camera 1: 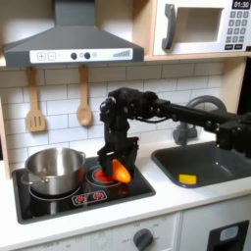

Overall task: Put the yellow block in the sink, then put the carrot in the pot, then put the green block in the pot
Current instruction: 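Put the carrot in the pot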

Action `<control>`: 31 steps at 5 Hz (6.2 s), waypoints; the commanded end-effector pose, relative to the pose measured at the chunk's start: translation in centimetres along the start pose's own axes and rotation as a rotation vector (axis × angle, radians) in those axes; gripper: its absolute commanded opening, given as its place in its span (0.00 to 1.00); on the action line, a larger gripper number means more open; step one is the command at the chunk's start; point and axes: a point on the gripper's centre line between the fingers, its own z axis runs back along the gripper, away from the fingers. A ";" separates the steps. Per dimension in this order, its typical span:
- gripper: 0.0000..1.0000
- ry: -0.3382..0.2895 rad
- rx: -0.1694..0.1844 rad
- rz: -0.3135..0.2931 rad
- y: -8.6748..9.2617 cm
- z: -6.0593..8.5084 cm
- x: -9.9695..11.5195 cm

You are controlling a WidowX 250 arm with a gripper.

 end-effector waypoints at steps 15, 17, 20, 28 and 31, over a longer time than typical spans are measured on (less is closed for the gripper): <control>0.00 -0.002 -0.005 0.034 0.2 -2.4 3.3; 0.00 0.000 -0.040 0.029 -0.4 -0.5 3.9; 0.00 -0.085 -0.092 0.074 0.6 4.9 5.6; 0.00 -0.081 -0.024 0.255 8.8 4.5 7.1; 1.00 -0.027 -0.003 0.250 9.5 1.6 5.9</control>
